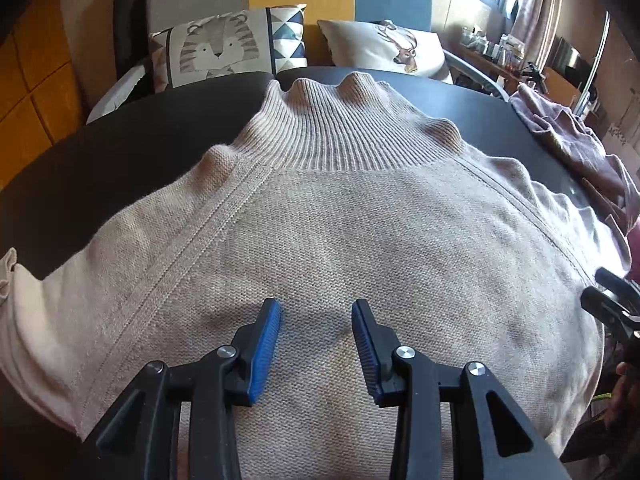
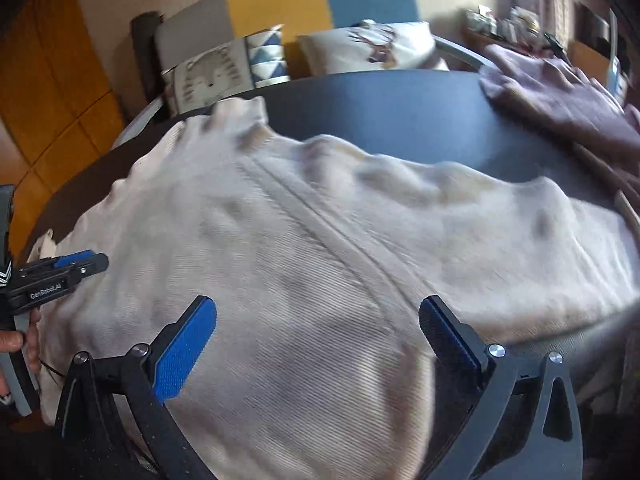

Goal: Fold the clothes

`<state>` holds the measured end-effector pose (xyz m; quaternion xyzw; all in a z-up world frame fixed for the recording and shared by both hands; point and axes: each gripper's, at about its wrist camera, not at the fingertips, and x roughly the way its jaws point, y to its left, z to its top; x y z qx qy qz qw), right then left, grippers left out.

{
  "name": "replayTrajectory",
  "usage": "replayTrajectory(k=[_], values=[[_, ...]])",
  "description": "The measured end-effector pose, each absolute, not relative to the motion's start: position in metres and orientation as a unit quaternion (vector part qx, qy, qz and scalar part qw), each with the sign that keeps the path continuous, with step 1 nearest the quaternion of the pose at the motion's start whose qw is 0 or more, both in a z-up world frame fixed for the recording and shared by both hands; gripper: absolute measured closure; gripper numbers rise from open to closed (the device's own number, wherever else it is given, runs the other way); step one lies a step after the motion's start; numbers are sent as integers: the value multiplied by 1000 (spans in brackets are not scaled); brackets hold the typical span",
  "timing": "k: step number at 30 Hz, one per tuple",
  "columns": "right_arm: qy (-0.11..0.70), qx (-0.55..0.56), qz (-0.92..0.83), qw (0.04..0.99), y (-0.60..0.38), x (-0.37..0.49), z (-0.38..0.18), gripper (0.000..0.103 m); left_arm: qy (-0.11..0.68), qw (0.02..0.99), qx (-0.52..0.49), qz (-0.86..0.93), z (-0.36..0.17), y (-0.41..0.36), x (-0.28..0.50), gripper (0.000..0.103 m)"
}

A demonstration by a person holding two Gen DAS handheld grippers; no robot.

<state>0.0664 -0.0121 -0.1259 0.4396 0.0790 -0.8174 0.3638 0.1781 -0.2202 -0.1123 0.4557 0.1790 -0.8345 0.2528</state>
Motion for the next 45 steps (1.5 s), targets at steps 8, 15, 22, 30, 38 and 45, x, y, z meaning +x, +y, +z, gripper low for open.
replayTrajectory(k=[8,15,22,30,38,45], values=[[105,412,-817,391,-14,86,-119,0,174,237,446,-845,-95,-213,177,65],[136,408,-823,371,-25,61,-116,0,199,299,444,-821,-104,-249,202,65],[168,442,-812,343,-35,31,-152,0,219,352,433,-800,-122,-292,233,62],[159,444,-818,330,-50,14,-154,0,197,369,430,-801,-126,-312,222,57],[155,443,-818,333,-46,16,-150,0,202,382,430,-793,-123,-324,222,50],[153,409,-822,365,-43,42,-133,0,224,415,423,-774,-118,-310,261,51]])
